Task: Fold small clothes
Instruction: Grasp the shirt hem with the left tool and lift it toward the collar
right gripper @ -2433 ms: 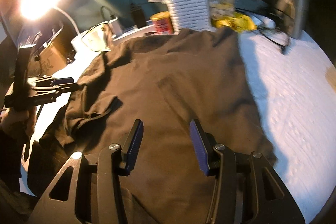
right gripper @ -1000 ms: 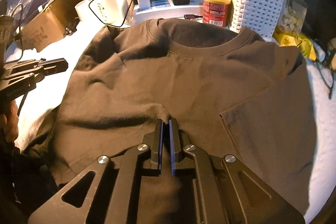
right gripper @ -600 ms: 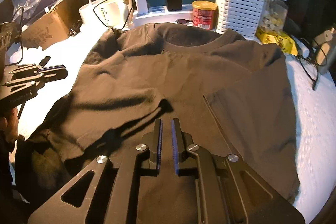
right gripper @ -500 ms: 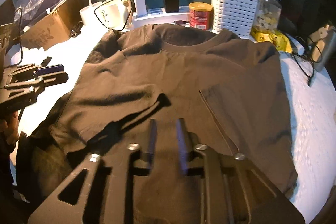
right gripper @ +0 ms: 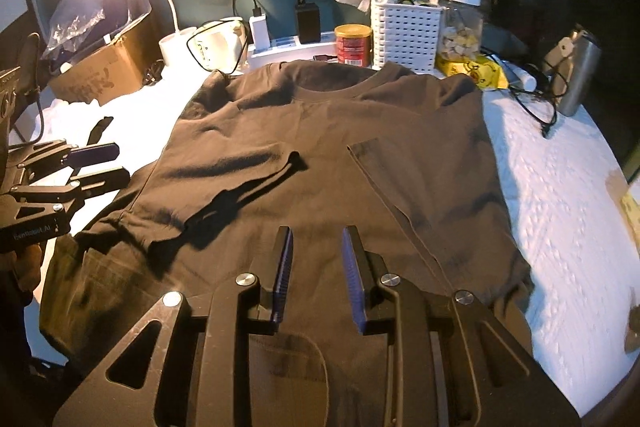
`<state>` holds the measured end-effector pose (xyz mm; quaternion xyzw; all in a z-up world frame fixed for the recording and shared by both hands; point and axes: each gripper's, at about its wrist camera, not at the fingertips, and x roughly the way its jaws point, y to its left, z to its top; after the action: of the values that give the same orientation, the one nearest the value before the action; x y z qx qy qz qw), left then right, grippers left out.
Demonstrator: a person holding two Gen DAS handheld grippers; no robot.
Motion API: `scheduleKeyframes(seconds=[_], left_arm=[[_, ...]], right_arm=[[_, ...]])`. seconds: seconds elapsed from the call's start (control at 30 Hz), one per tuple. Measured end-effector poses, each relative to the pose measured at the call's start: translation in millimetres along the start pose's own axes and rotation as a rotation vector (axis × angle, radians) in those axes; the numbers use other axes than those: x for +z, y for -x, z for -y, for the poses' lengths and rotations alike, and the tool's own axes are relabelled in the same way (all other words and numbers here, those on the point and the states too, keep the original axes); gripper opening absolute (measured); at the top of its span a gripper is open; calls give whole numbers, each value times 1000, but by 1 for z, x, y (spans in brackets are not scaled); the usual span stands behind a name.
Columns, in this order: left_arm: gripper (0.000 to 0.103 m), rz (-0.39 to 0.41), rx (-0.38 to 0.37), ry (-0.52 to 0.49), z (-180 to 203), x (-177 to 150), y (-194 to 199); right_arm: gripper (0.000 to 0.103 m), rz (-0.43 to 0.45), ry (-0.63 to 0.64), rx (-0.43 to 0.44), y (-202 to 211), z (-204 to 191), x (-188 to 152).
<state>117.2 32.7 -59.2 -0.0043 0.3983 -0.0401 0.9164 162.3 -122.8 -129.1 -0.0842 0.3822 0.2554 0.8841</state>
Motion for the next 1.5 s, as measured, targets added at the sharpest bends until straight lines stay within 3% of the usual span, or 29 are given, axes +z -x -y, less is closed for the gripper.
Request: scheduleKeyframes(seconds=[0.53,0.83,0.97,1.17,1.43,1.5], left_arm=[[44,4,-80,-26,51,-30,15],[44,16,-99,-9,61,-45,28],[44,16,-102,12,61,-54,31],[44,5,-84,38,54,-71,37],[44,5,-29,92,30,-98,52],[44,-3,-4,102,24,-103,53]], right_arm=[[27,37,-93,-69,52,32,-58],[28,22,-58,-98,70,23,-82],[41,-12,-41,-74,67,14,-92],[41,-75,24,-66,57,-7,-102],[41,-133,131,-225,33,-22,-116],[41,-112,164,-256,33,-23,-123]])
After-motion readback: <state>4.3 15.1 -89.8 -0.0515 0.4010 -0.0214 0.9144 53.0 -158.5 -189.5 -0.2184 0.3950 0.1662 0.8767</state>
